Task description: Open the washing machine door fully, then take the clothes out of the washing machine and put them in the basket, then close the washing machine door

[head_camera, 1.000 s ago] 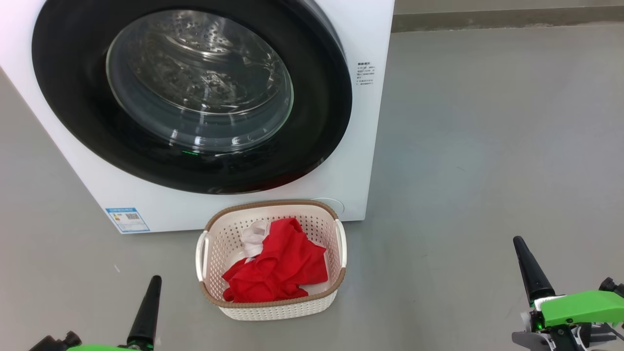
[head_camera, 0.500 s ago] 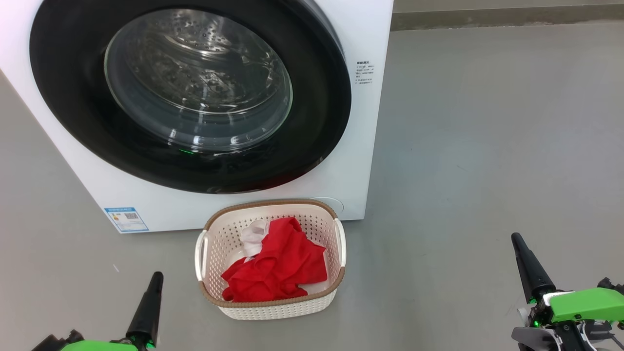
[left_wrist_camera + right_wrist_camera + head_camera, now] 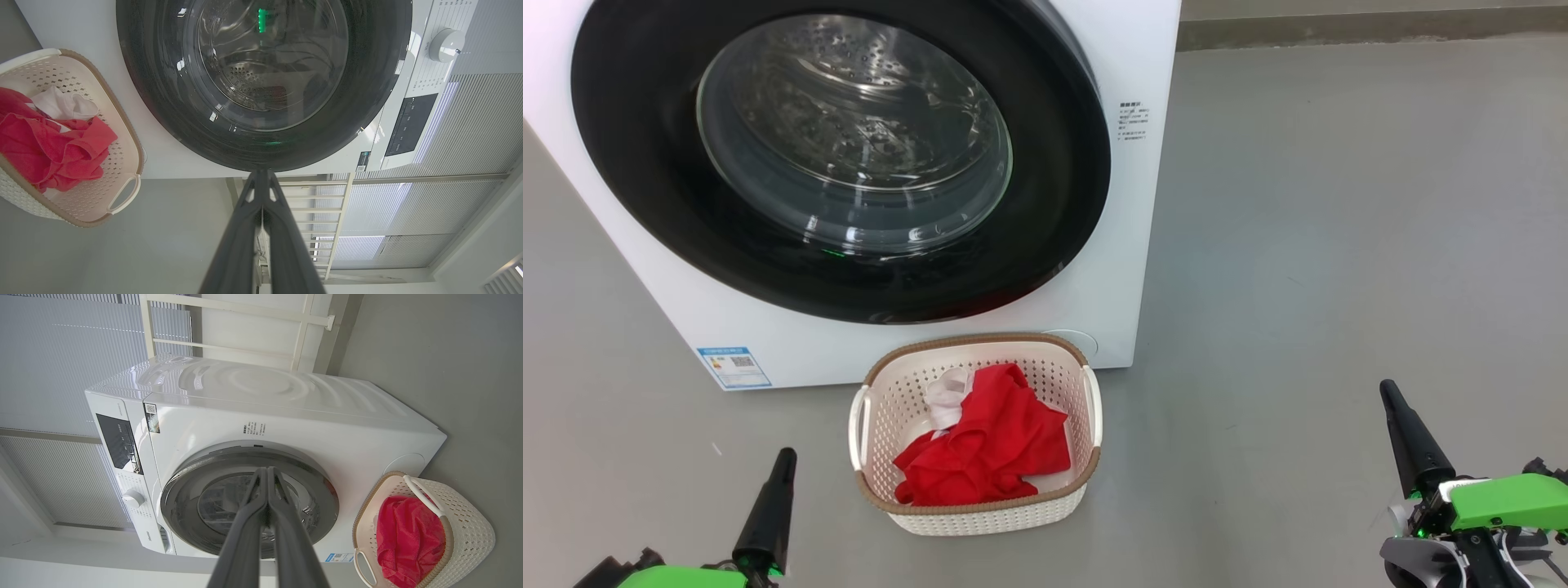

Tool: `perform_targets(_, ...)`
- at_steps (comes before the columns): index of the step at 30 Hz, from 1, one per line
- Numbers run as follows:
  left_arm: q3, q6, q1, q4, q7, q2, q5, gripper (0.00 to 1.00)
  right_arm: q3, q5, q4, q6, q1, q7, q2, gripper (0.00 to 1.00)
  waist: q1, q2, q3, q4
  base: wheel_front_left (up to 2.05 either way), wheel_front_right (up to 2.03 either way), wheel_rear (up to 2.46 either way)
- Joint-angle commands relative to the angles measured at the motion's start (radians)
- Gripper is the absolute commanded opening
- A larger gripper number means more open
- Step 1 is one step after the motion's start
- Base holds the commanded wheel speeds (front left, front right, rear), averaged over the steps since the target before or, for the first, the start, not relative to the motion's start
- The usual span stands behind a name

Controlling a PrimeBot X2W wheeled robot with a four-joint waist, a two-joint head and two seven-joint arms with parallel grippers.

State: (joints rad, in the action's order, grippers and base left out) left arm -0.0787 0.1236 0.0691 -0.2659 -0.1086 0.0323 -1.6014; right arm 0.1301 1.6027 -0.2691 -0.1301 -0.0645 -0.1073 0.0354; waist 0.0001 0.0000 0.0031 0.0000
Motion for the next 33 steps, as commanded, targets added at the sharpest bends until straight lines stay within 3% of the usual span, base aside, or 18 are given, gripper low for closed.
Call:
perform_targets(1,-0.035,0.007,0.039,0.020,-0.005,0.018,-0.007,0.00,-0.017,0.006,0.024,-0.001,-0.043,-0.006,0.015,0.00,0.0000,0.0000,0.000,0.000,0.00,0.00,0.00)
perform_targets(33,-0.035,0.007,0.039,0.021,-0.005,0.018,-0.007,0.00,-0.017,0.006,0.024,-0.001,-0.043,-0.006,0.015,0.00,0.0000,0.0000,0.000,0.000,0.00,0.00,0.00)
